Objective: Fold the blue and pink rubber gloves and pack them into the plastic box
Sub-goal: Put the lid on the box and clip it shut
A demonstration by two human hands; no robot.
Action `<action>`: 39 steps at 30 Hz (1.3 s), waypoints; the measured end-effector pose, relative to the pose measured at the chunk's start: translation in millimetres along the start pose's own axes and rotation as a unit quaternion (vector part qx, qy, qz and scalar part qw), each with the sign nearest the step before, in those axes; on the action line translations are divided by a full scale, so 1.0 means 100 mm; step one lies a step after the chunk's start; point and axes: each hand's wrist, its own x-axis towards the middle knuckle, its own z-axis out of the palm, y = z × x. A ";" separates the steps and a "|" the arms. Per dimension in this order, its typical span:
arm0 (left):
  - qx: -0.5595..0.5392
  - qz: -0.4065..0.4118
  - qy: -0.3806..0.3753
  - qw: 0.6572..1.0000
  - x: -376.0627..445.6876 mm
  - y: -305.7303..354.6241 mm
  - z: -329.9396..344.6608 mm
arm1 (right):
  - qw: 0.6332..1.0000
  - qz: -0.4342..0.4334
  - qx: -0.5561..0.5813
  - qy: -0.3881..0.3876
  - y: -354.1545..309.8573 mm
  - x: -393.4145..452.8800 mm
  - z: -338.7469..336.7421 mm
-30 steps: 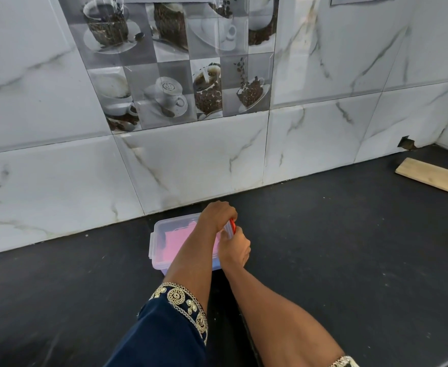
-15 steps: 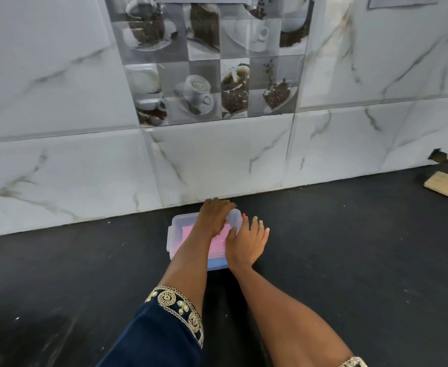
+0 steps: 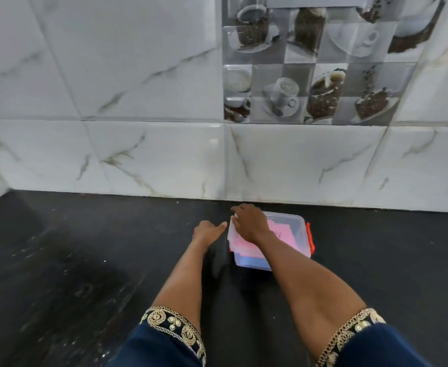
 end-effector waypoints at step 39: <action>-0.152 -0.121 0.096 0.976 -0.39 0.43 0.39 | 0.971 0.208 0.095 -0.074 0.05 0.35 0.00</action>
